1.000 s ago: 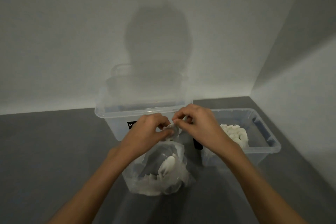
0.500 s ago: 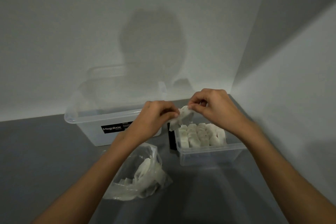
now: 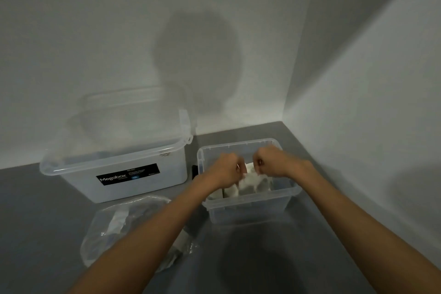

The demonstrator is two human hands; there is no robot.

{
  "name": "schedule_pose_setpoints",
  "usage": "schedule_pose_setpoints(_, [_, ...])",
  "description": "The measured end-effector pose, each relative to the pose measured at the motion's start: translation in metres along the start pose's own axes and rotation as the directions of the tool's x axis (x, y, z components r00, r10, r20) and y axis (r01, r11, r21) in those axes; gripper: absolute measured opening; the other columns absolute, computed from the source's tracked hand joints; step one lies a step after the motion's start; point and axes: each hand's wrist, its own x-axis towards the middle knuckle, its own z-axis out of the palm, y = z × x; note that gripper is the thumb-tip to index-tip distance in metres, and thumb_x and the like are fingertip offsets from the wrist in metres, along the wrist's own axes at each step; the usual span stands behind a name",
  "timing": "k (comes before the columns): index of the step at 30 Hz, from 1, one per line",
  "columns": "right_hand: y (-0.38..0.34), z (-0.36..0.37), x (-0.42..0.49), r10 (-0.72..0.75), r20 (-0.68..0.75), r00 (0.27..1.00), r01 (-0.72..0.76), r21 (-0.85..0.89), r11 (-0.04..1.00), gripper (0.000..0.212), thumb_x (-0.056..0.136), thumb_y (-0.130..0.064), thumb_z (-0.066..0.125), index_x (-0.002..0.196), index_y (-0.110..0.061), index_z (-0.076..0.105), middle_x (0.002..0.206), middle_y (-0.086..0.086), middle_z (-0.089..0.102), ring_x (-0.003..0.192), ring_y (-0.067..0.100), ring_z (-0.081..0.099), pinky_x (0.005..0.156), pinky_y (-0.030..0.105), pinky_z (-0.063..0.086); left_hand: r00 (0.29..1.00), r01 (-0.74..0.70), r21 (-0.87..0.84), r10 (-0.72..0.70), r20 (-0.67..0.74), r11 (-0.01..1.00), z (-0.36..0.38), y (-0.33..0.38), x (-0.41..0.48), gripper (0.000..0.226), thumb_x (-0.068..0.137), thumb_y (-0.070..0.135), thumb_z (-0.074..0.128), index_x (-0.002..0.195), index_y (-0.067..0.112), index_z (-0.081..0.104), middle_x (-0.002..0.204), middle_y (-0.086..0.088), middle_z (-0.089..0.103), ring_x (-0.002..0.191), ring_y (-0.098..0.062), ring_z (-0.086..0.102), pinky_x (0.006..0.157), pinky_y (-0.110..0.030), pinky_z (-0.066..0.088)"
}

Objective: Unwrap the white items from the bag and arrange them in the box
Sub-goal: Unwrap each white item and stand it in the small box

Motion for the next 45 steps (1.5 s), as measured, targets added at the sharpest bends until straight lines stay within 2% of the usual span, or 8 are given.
schedule_pose_setpoints(5, [0.013, 0.027, 0.017, 0.055, 0.124, 0.991, -0.054, -0.017, 0.998, 0.019, 0.085, 0.001, 0.052, 0.094, 0.008, 0.067, 0.098, 0.022, 0.068, 0.078, 0.031, 0.06, 0.066, 0.031, 0.045, 0.99, 0.107, 0.126, -0.116, 0.075, 0.986, 0.033, -0.01, 0.023, 0.018, 0.086, -0.002, 0.058, 0.099, 0.003, 0.069, 0.106, -0.015, 0.067, 0.094, -0.028, 0.065, 0.078, -0.028, 0.049])
schedule_pose_setpoints(11, [0.02, 0.045, 0.029, 0.093, 0.124, 0.988, -0.091, -0.015, 0.996, 0.011, 0.088, -0.001, 0.055, 0.081, -0.002, 0.063, 0.082, 0.007, 0.057, 0.076, 0.021, 0.054, 0.068, 0.027, 0.041, 0.988, 0.147, 0.268, -0.156, 0.011, 0.952, 0.053, -0.022, 0.037, 0.015, 0.084, 0.003, 0.062, 0.097, 0.01, 0.067, 0.109, -0.012, 0.063, 0.095, -0.026, 0.063, 0.086, -0.037, 0.054])
schedule_pose_setpoints(14, [0.022, 0.051, 0.032, 0.107, 0.116, 0.987, -0.107, -0.01, 0.994, 0.026, 0.089, -0.004, 0.056, 0.065, -0.012, 0.048, 0.085, 0.006, 0.054, 0.078, 0.021, 0.052, 0.071, 0.027, 0.04, 0.989, 0.146, 0.334, -0.15, -0.012, 0.931, 0.057, -0.025, 0.04, 0.014, 0.087, 0.012, 0.061, 0.1, 0.011, 0.065, 0.111, -0.011, 0.062, 0.1, -0.026, 0.06, 0.087, -0.037, 0.052])
schedule_pose_setpoints(23, [0.021, 0.056, 0.036, 0.098, 0.121, 0.988, -0.097, -0.016, 0.995, 0.011, 0.091, -0.008, 0.056, 0.1, -0.005, 0.061, 0.09, 0.006, 0.051, 0.083, 0.021, 0.05, 0.084, 0.032, 0.045, 0.992, 0.125, 0.412, -0.119, -0.04, 0.902, 0.063, -0.025, 0.045, 0.027, 0.091, 0.019, 0.058, 0.116, 0.011, 0.057, 0.117, -0.01, 0.061, 0.109, -0.027, 0.058, 0.095, -0.037, 0.047])
schedule_pose_setpoints(25, [0.02, 0.054, 0.035, 0.098, 0.127, 0.987, -0.094, -0.035, 0.995, 0.007, 0.09, -0.008, 0.056, 0.084, -0.006, 0.058, 0.085, 0.005, 0.051, 0.081, 0.021, 0.05, 0.077, 0.03, 0.044, 0.993, 0.116, 0.408, -0.112, -0.035, 0.906, 0.061, -0.027, 0.044, 0.023, 0.09, 0.019, 0.058, 0.112, 0.011, 0.059, 0.115, -0.01, 0.062, 0.105, -0.026, 0.059, 0.091, -0.036, 0.049])
schedule_pose_setpoints(28, [0.018, 0.046, 0.032, 0.111, 0.113, 0.987, -0.106, -0.045, 0.993, 0.028, 0.09, -0.006, 0.054, 0.064, -0.013, 0.045, 0.07, 0.002, 0.049, 0.069, 0.021, 0.05, 0.063, 0.027, 0.039, 0.995, 0.1, 0.385, -0.102, -0.014, 0.918, 0.052, -0.027, 0.04, 0.017, 0.088, 0.02, 0.06, 0.103, 0.012, 0.062, 0.108, -0.008, 0.064, 0.096, -0.024, 0.061, 0.081, -0.032, 0.05])
schedule_pose_setpoints(34, [0.001, 0.013, 0.023, 0.03, 0.024, 0.999, -0.029, -0.032, 0.999, 0.018, 0.091, -0.012, 0.053, 0.101, -0.005, 0.067, 0.105, 0.01, 0.067, 0.095, 0.026, 0.063, 0.079, 0.032, 0.05, 0.999, 0.028, 0.224, -0.018, -0.046, 0.974, 0.015, -0.027, 0.024, 0.016, 0.086, 0.025, 0.064, 0.1, 0.017, 0.065, 0.105, -0.002, 0.066, 0.096, -0.02, 0.062, 0.087, -0.039, 0.052])
schedule_pose_setpoints(45, [-0.11, -0.032, 0.003, -0.225, -0.184, 0.957, 0.231, 0.011, 0.973, 0.013, 0.09, -0.017, 0.058, 0.096, -0.013, 0.07, 0.099, 0.007, 0.067, 0.092, 0.022, 0.062, 0.082, 0.036, 0.052, 0.972, -0.009, 0.051, 0.021, -0.233, 0.999, -0.082, -0.066, -0.078, 0.012, 0.086, 0.023, 0.066, 0.097, 0.02, 0.07, 0.094, 0.005, 0.069, 0.081, -0.007, 0.063, 0.082, -0.03, 0.053])
